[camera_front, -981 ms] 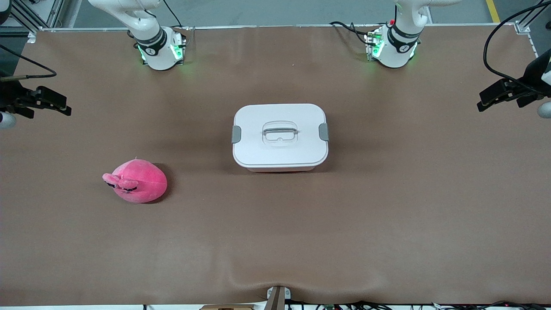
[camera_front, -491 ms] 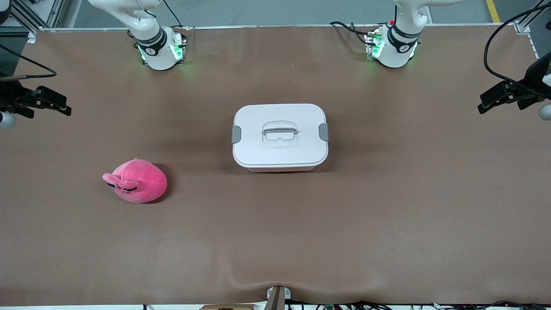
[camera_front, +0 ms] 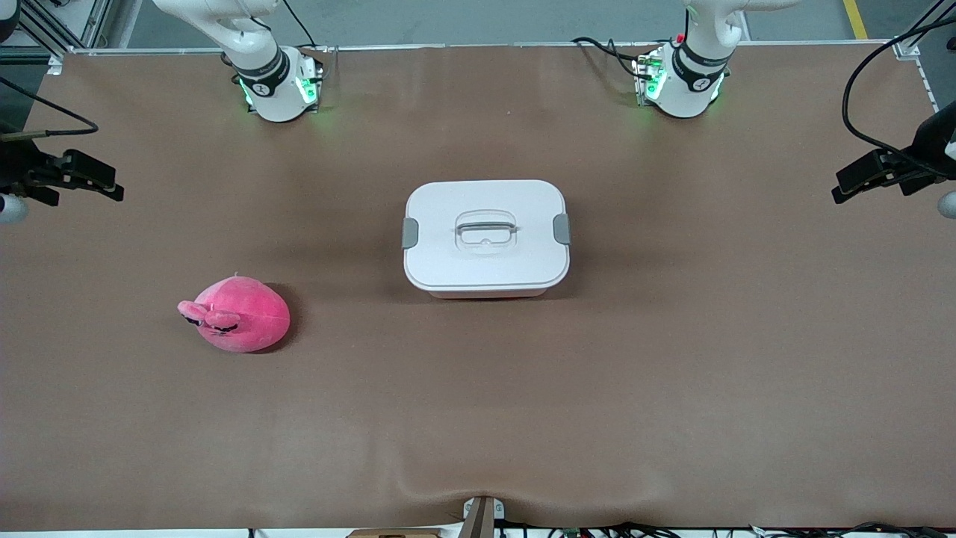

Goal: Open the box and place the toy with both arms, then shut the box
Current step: 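Move both grippers out from rest toward the pink plush and box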

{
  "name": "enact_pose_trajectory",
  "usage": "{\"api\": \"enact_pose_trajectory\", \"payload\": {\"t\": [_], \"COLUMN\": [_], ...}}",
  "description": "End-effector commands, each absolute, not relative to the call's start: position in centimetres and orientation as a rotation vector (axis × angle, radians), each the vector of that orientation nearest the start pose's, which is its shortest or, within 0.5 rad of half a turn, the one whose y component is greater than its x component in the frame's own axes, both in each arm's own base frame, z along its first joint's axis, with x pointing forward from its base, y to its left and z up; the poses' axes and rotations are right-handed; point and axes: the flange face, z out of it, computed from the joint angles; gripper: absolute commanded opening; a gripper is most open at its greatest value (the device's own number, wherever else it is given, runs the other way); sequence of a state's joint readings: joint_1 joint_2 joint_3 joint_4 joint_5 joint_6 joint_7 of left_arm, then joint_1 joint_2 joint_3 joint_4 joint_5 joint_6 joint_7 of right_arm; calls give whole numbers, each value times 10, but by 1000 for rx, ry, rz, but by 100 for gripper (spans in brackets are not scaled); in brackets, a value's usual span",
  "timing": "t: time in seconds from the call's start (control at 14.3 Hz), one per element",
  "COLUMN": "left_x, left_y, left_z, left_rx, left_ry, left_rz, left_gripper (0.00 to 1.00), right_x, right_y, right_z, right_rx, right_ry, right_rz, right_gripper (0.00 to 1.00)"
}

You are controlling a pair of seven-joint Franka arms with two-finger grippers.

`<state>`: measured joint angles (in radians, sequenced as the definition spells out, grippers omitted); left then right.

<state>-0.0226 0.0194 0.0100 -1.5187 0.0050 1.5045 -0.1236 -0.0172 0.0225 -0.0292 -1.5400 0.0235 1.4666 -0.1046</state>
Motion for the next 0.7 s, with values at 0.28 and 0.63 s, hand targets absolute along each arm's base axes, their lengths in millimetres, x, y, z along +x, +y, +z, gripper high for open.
{"api": "enact_pose_trajectory", "payload": {"t": [0.28, 0.63], "left_x": [561, 574], "left_y": [-3, -13], "left_z": [633, 618], "left_rx": [-3128, -3134], "left_ry": [-193, -173], "left_rz": [45, 67], "left_gripper": [100, 100], "right_x": [569, 584], "right_y": [-23, -13], "right_z": [600, 562], "right_rx": [-3090, -3083], "right_ry": [-267, -376], "right_rz": [57, 25], "right_gripper": [100, 100]}}
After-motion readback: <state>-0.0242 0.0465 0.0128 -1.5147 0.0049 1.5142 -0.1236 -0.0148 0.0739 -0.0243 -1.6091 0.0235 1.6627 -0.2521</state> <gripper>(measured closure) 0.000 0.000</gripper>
